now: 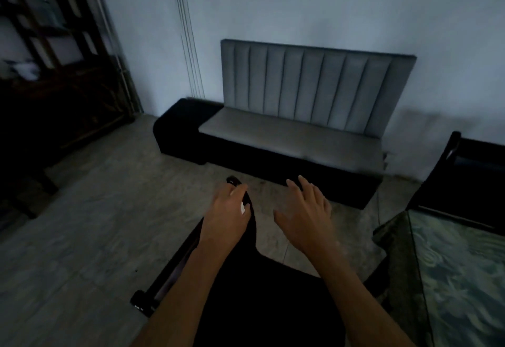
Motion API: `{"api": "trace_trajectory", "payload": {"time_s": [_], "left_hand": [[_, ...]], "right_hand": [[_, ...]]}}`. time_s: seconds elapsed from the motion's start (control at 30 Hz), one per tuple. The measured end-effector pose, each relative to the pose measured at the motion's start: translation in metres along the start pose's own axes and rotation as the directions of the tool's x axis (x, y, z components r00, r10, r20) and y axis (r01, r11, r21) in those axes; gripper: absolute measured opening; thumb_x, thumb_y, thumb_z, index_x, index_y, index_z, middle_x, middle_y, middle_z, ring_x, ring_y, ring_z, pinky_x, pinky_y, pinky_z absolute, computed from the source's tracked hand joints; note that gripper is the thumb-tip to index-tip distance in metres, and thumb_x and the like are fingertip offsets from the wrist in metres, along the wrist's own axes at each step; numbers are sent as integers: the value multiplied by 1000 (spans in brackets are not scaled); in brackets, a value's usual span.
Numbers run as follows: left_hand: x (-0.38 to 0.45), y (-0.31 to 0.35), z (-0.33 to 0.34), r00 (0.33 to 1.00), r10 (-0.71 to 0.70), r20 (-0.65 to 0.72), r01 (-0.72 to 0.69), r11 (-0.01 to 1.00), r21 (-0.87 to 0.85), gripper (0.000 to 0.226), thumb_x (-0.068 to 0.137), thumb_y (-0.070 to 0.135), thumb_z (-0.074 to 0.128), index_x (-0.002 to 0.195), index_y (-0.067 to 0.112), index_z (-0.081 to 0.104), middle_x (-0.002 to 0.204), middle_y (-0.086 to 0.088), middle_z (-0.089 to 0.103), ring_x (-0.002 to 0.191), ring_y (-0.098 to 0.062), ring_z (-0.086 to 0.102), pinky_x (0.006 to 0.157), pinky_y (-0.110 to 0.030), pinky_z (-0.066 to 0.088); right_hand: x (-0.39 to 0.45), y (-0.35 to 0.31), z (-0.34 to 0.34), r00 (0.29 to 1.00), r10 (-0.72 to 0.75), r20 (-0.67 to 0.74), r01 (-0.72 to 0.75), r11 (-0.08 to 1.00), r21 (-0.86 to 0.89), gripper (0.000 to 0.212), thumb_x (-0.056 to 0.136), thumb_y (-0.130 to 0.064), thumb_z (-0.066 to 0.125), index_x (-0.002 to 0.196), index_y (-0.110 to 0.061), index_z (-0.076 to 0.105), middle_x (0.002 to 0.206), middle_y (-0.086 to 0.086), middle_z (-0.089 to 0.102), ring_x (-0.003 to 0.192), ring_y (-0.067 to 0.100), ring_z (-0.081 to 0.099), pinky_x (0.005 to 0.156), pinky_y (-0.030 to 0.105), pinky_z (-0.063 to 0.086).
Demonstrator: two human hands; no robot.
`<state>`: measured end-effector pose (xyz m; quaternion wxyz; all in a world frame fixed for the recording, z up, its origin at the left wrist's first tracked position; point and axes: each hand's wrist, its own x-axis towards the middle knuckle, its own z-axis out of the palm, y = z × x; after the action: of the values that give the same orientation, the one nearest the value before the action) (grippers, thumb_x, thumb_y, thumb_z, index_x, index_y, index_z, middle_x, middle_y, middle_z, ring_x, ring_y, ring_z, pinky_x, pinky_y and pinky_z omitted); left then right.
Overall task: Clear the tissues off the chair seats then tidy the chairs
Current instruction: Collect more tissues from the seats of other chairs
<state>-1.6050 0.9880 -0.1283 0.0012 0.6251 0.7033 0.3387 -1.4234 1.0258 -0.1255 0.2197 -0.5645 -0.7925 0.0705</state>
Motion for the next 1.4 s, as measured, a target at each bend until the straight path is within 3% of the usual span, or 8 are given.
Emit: {"api": "trace_trajectory", "payload": {"time_s": [0.3, 0.67, 0.83, 1.13, 1.4], "left_hand": [[26, -76, -55, 998, -31, -60, 31, 999, -13, 36, 74, 17, 64, 110, 13, 63, 97, -13, 60, 80, -32, 61, 68, -43, 55], [73, -276, -169, 999, -40, -25, 41, 999, 24, 36, 75, 13, 68, 111, 11, 66, 103, -15, 61, 89, -35, 61, 72, -40, 54], [96, -336, -201, 999, -40, -12, 41, 999, 25, 40, 80, 11, 67, 120, 10, 63, 112, -16, 58, 102, -34, 57, 82, -40, 50], [181, -395, -183, 999, -38, 25, 39, 999, -29, 43, 84, 14, 64, 127, 12, 59, 123, -13, 55, 106, -29, 56, 85, -34, 46], [322, -423, -120, 996, 68, 64, -65, 997, -45, 48, 82, 11, 66, 129, 13, 58, 114, -9, 56, 97, -25, 58, 78, -38, 51]], "right_hand": [[37, -95, 26, 998, -64, -5, 64, 998, -14, 74, 87, -57, 51, 150, -28, 24, 161, 5, 17, 147, 30, 14, 117, 53, 17], [88, -306, 122, 998, -52, 41, 50, 998, 49, 74, 87, -58, 51, 150, -28, 25, 161, 5, 19, 146, 31, 16, 115, 51, 19], [117, -372, 153, 997, -64, 52, 61, 997, 53, 73, 88, -56, 52, 150, -27, 27, 161, 4, 18, 147, 30, 15, 115, 50, 18], [206, -393, 194, 1000, -15, 23, 15, 1000, 23, 76, 88, -58, 52, 151, -28, 23, 161, 4, 17, 147, 29, 14, 116, 49, 18], [344, -358, 237, 995, 95, -43, -95, 995, 14, 78, 84, -60, 52, 149, -25, 30, 158, 8, 25, 144, 32, 22, 113, 51, 22]]}}
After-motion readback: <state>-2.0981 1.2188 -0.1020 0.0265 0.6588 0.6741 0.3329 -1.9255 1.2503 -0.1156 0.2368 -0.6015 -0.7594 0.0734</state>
